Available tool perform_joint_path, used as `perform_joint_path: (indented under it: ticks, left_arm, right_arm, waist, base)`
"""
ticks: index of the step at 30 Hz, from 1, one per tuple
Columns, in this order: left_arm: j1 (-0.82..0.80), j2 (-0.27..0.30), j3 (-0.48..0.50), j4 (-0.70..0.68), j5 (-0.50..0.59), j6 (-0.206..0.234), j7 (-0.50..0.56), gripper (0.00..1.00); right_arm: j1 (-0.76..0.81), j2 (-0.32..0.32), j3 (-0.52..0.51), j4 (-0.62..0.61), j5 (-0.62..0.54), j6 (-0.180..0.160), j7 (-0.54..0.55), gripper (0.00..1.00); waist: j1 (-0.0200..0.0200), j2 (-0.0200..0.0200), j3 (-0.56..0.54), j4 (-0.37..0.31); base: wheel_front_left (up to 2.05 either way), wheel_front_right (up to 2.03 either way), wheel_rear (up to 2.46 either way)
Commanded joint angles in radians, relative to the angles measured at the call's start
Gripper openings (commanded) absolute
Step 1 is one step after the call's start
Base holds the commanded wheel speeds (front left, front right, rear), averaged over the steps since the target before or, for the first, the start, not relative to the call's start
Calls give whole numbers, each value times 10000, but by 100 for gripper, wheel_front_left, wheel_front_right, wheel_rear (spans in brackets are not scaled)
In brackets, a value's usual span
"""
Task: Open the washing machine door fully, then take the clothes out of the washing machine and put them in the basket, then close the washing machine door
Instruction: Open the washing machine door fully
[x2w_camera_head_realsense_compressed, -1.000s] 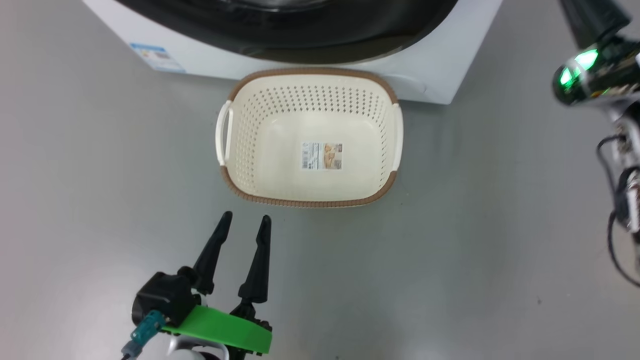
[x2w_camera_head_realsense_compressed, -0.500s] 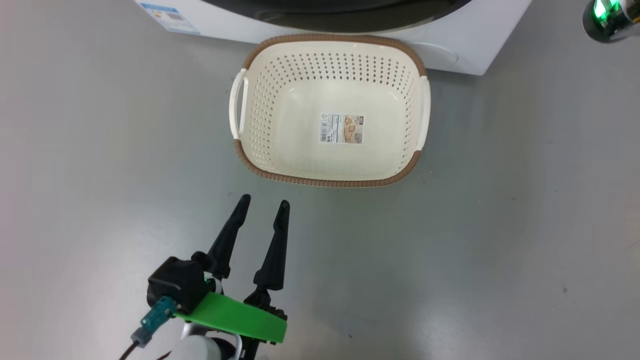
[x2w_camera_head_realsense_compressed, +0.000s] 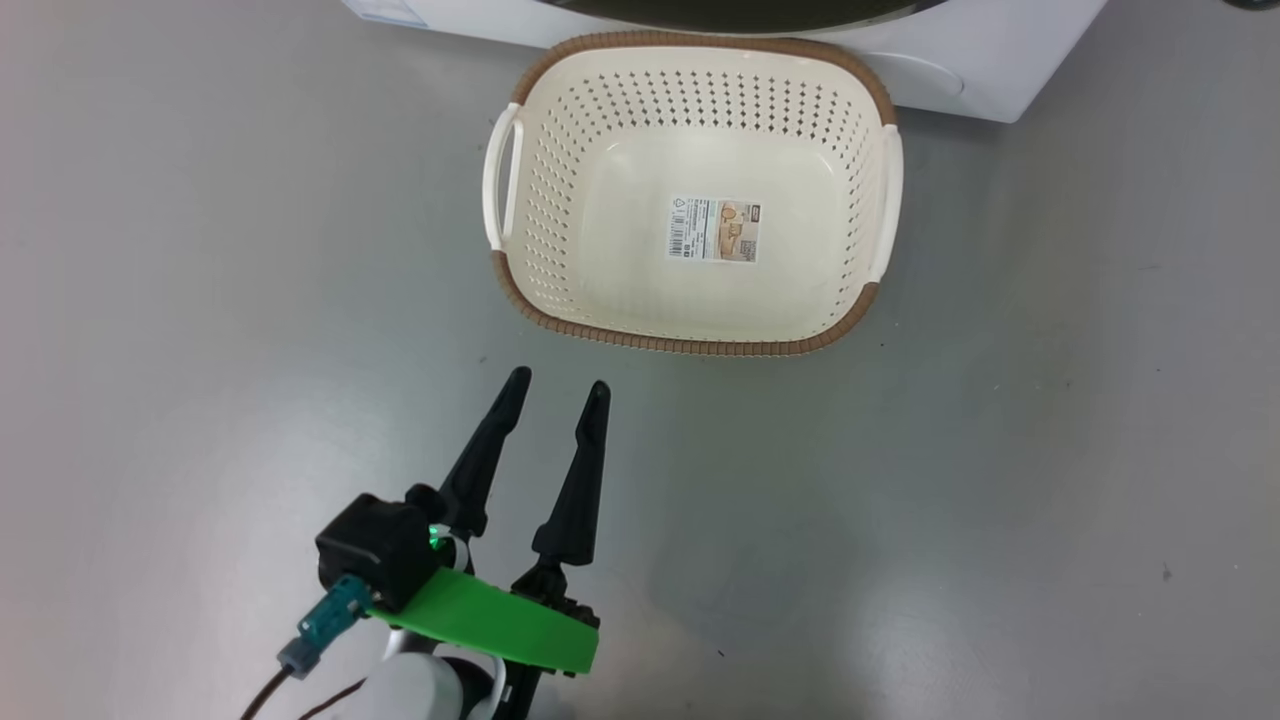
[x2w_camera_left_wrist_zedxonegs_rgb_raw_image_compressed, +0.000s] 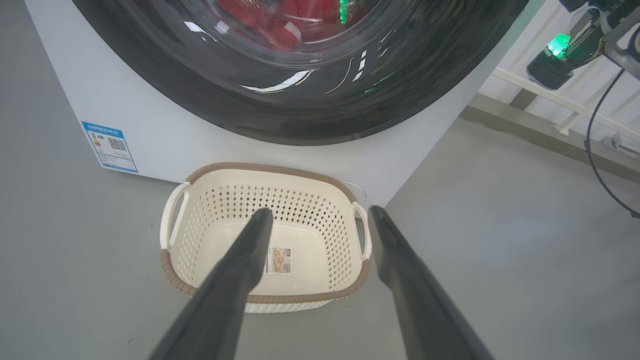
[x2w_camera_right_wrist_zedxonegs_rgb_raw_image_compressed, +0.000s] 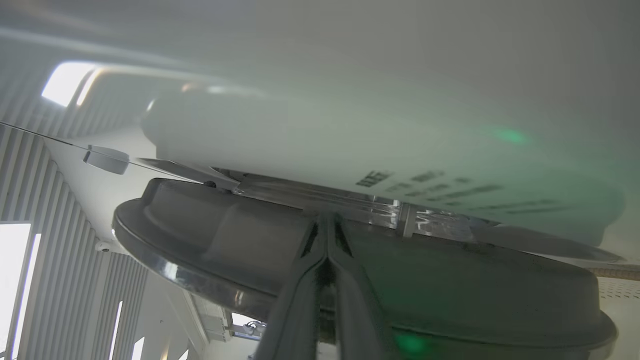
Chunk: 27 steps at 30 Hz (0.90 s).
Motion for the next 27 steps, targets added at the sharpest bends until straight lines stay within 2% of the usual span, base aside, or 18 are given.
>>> perform_joint_path:
  ticks: [1,9,27]
  left_arm:
    - [-14,135,238,-235,-103,89,-122,100]
    - [-39,135,210,-256,-169,124,-122,100]
    - [309,135,390,-71,38,44,-122,100]
  right_arm:
    - [-171,248,116,-220,-104,4,59,0]
    - [-127,457,189,-203,-375,4,229,0]
    - [1377,991,247,-682,-644,4,781,0]
  waist:
    - [0,0,10,35]
    - [0,0,-70,43]
    - [0,0,-1091,-176]
  base:
    - [0,0,0]
    - [0,0,0]
    - [0,0,0]
